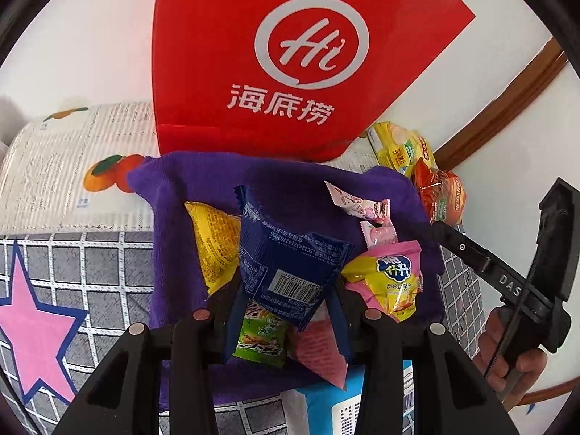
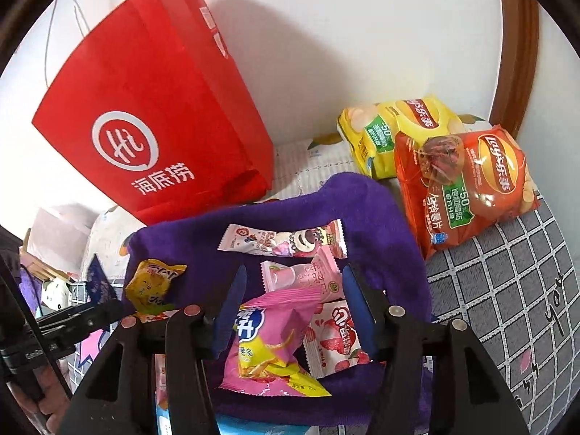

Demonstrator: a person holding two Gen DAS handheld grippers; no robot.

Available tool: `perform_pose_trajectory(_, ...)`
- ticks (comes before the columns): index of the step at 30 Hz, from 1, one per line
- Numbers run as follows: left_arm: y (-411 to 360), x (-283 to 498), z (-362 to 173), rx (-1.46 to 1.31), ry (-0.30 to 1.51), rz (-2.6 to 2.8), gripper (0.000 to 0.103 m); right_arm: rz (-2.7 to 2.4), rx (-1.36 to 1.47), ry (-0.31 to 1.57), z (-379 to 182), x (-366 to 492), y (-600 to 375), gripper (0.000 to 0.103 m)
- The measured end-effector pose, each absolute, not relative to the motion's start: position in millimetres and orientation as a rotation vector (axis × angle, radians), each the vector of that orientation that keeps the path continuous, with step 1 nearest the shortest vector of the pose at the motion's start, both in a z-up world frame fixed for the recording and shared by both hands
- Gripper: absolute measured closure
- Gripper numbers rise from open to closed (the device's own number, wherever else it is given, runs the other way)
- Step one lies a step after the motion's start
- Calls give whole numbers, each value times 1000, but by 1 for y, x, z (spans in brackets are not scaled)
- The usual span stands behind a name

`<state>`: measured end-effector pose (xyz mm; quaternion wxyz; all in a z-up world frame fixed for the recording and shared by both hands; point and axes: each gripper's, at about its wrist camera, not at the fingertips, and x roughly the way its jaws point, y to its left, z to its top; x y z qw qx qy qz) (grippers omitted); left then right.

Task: Organize snacks
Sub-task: 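Lower both held snacks onto the purple towel and open both tools, then raise both open tools away from the purple towel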

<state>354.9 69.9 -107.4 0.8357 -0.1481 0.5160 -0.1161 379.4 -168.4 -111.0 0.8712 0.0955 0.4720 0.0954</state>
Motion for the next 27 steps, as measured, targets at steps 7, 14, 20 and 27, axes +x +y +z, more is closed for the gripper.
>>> perform_pose_trajectory(7, 67, 360, -115, -330, 1130, -258, 63, 226, 159, 959, -98, 370, -158, 48)
perform_pose_trajectory(14, 66, 359, -109, -337, 1125, -268, 43, 238, 133, 929, -85, 362, -154, 48)
perform_pose_trajectory(20, 65, 352, -99, -317, 1123, -260, 42, 231, 134, 890, -67, 349, -154, 48)
perform_pose_trajectory(27, 66, 334, -75, -305, 1076, -282, 41, 235, 121, 842, -47, 308, -150, 41)
